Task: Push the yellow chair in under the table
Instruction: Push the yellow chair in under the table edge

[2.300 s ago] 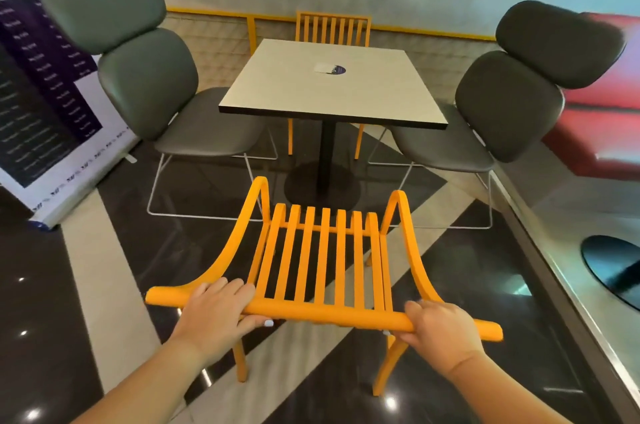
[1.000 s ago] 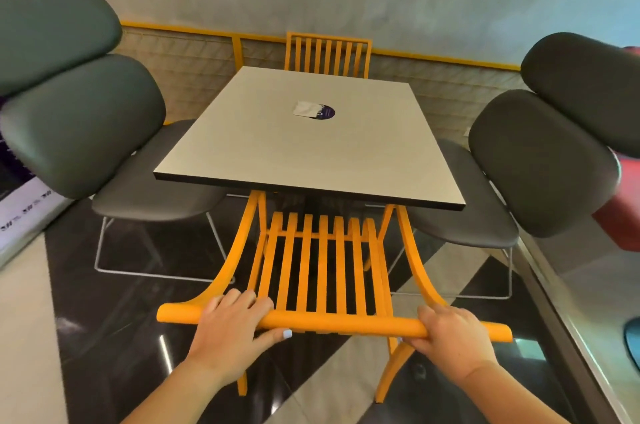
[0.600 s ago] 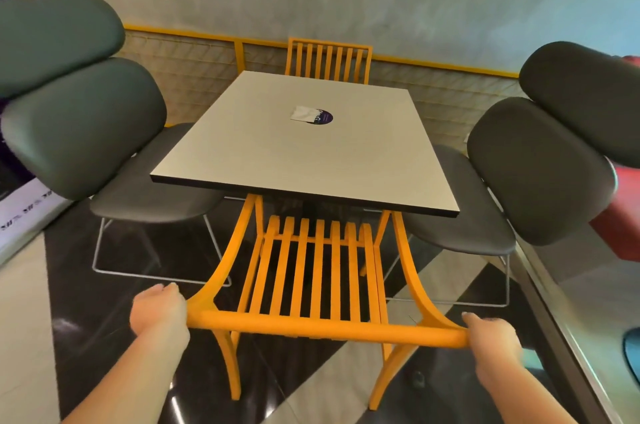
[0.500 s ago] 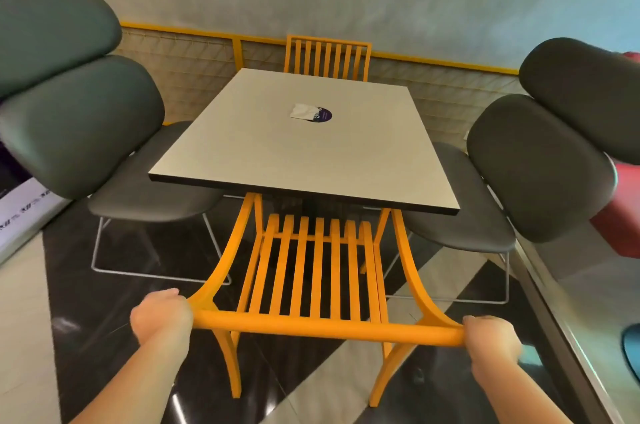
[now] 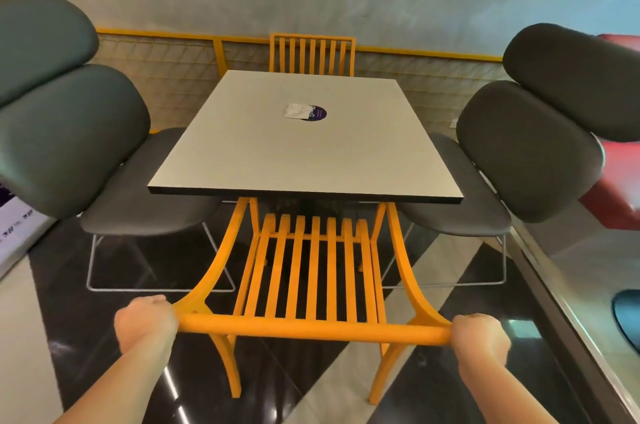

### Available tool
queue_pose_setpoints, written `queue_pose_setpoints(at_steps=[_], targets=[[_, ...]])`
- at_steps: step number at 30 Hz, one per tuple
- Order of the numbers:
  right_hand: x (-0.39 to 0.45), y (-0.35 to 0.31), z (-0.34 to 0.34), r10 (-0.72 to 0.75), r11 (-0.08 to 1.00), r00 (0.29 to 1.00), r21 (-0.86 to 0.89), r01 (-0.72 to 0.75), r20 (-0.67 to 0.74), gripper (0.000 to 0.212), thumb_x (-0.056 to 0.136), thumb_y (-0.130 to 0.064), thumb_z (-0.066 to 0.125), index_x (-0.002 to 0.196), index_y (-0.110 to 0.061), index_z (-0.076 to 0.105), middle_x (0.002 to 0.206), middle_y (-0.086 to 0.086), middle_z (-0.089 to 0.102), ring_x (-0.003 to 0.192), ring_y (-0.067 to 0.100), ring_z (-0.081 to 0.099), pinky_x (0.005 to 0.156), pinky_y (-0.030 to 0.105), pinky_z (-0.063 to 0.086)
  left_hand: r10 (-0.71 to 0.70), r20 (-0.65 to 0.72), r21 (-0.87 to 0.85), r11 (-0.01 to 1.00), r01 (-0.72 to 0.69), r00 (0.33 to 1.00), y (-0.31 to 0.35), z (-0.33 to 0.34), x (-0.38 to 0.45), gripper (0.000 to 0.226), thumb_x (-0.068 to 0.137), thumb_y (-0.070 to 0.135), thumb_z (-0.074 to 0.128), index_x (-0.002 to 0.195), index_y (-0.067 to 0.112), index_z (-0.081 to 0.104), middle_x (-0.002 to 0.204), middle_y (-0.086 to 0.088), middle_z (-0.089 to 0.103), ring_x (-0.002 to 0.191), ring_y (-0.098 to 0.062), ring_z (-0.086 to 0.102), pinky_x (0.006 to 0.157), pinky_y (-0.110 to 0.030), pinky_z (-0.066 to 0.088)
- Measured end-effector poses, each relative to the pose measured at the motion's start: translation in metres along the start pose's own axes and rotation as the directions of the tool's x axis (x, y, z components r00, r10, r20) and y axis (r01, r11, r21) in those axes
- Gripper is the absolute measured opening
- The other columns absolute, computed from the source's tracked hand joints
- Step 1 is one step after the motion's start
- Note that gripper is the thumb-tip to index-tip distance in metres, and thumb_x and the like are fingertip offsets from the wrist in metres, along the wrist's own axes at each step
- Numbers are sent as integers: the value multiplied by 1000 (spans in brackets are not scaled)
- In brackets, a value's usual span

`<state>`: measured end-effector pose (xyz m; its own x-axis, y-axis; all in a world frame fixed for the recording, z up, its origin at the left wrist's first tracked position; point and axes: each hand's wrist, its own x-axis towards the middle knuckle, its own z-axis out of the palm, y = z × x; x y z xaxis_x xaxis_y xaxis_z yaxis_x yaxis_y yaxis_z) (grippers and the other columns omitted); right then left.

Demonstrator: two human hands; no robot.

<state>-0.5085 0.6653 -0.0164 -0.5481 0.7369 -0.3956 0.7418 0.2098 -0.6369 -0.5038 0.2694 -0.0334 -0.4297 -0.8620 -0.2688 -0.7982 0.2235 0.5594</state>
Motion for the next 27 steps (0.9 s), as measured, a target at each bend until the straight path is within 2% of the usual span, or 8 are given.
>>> queue_pose_setpoints(at_steps=[4, 6, 9, 10, 12, 16, 21, 27], targets=[[0, -3, 2, 10, 996, 999, -86, -14, -48, 20, 90, -15, 52, 95, 3, 62, 65, 16, 51, 53, 28, 47, 52, 30, 38, 53, 17, 53, 997, -53, 998, -1, -7, 1, 35, 95, 18, 41, 114, -6, 57, 112, -30, 51, 97, -48, 51, 78, -49, 43], [-7, 2, -1, -250, 926, 968, -290, 241, 7, 43, 89, -45, 49, 102, -5, 61, 73, 9, 54, 62, 25, 52, 54, 30, 39, 380, 43, 169, 909, -382, 924, -9, -9, -8, 33, 93, 25, 44, 112, 4, 61, 112, -21, 55, 103, -41, 49, 87, -51, 38], [-17, 14, 0, -729, 418, 641, -585, 695, 241, 62, 69, -80, 42, 99, -28, 57, 88, -6, 52, 83, 15, 49, 72, 34, 45, 848, 267, 306, 376, -875, 458, -24, -11, -25, 45, 85, 57, 46, 108, 23, 65, 109, 4, 63, 117, -26, 51, 104, -54, 27], [-22, 13, 4, -760, 283, 540, -565, 775, 361, 64, 63, -86, 38, 95, -34, 55, 87, -11, 50, 82, 10, 46, 74, 30, 43, 862, 387, 278, 230, -933, 328, -24, -10, -29, 57, 81, 69, 38, 108, 27, 64, 108, 9, 64, 116, -20, 53, 105, -50, 28], [-31, 11, 17, -725, 90, 400, -498, 862, 561, 66, 56, -93, 32, 88, -38, 49, 84, -17, 48, 79, 5, 43, 73, 24, 40, 831, 520, 212, 102, -972, 200, -21, -5, -35, 74, 73, 83, 20, 104, 31, 62, 98, 16, 62, 101, -10, 56, 97, -32, 38], [-27, 9, 38, -693, -19, 328, -472, 882, 642, 50, 68, -83, 32, 80, -35, 39, 71, -15, 49, 70, 5, 53, 64, 21, 41, 859, 504, 213, -19, -977, 93, -10, 3, -33, 70, 67, 84, 5, 87, 35, 50, 76, 20, 45, 68, 0, 46, 58, -10, 28], [-23, 1, 49, -777, -104, 219, -464, 880, 590, 49, 60, -72, 62, 60, -33, 32, 43, -14, 24, 35, 5, 45, 39, 21, 38, 918, 397, 226, -73, -971, 24, -7, 11, -22, 54, 80, 71, 20, 62, 33, 54, 51, 16, 51, 42, 2, 46, 45, -9, 30], [-22, -5, 61, -803, -140, 202, -508, 850, 561, 46, 53, -65, 74, 49, -28, 47, 33, -8, 46, 28, 8, 45, 30, 23, 38, 939, 344, 240, -108, -965, -20, -4, 17, -3, 49, 77, 70, 29, 61, 30, 51, 50, 14, 50, 42, 0, 46, 42, -13, 33]])
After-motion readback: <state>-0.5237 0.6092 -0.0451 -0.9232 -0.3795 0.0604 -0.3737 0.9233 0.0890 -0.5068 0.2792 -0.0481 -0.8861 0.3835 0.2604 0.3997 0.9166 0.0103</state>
